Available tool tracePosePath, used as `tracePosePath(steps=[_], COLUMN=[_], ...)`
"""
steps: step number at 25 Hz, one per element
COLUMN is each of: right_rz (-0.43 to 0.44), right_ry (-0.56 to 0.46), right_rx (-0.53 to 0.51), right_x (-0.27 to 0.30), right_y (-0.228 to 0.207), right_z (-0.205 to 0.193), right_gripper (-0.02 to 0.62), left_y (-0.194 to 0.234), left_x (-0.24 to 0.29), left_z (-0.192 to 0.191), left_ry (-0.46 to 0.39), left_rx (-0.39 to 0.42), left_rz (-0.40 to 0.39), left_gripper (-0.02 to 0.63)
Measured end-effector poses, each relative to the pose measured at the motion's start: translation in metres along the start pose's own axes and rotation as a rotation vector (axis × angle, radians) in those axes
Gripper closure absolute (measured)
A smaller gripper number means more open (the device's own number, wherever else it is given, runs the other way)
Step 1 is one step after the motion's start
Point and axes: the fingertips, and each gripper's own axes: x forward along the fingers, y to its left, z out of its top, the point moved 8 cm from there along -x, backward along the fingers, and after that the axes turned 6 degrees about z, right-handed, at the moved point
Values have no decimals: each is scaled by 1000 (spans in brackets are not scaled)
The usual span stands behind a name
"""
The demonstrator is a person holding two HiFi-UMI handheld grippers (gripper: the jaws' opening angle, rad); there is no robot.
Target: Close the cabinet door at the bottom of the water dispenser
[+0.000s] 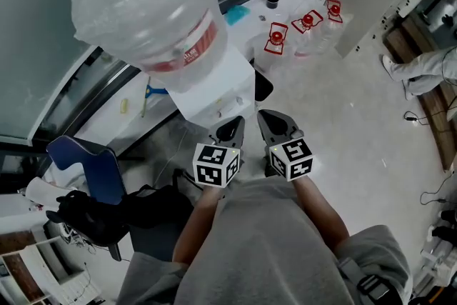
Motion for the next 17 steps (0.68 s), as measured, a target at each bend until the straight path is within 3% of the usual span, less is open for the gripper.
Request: tracePosePath(steps=[17], right_rz=[1], right_ry=[-2], right_rx=[-24], right_x=[3], right_y=[11], right_z=[-1], right_gripper=[588], left_y=[0], left_x=[-3], left_z=[-1], left_ry=[-43], left_rx=[-15], left_rz=[-29], left_gripper=[600])
